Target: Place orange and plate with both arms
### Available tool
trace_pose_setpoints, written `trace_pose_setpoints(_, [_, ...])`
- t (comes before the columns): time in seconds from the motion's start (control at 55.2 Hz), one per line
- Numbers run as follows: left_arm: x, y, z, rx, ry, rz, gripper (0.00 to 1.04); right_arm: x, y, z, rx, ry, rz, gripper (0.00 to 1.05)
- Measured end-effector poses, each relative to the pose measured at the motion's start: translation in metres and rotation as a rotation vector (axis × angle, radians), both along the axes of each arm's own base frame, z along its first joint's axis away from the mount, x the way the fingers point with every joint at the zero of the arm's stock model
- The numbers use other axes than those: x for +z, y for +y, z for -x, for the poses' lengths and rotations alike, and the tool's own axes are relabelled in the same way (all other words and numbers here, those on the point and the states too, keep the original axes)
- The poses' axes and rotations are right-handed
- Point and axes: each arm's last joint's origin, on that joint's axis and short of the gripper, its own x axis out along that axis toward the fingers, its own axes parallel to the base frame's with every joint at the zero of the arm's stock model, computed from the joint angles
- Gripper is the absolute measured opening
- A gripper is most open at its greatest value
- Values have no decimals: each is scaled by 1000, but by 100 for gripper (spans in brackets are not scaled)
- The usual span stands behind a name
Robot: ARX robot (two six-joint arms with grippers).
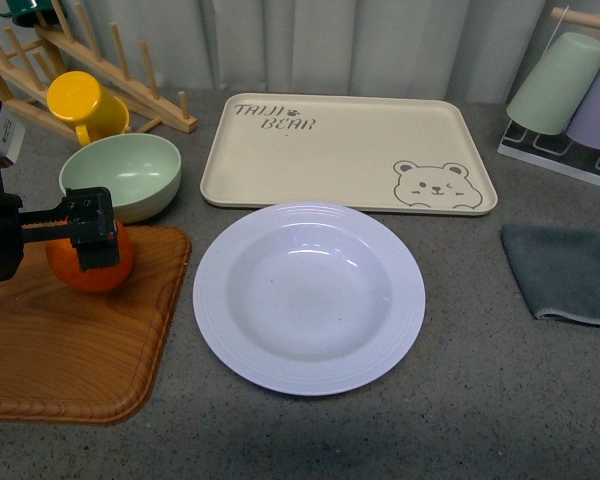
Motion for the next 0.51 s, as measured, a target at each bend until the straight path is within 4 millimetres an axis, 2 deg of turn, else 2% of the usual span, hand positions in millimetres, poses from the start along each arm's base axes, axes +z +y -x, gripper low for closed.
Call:
trace_pose_setpoints(0.091, [-1,2,-3,1,-2,-2,95,0,0,0,0,0,0,96])
trace_pose_setpoints(0.163, [0,2,-4,1,-5,-2,84,0,0,0,0,0,0,96])
trace_pose_setpoints(0.254, [0,2,-4,-8,-5,6,64,0,0,0,0,0,0,96])
trace_pose_setpoints(0.29, [0,2,-4,-10,-5,7,60,0,0,0,0,0,0,96])
trace_pose_setpoints(0.362, [0,0,-4,-15,-7,7,57,0,0,0,0,0,0,96])
trace_pose_setpoints(0.507, [1,-2,-4,-21,-8,9,55,0,0,0,0,0,0,96])
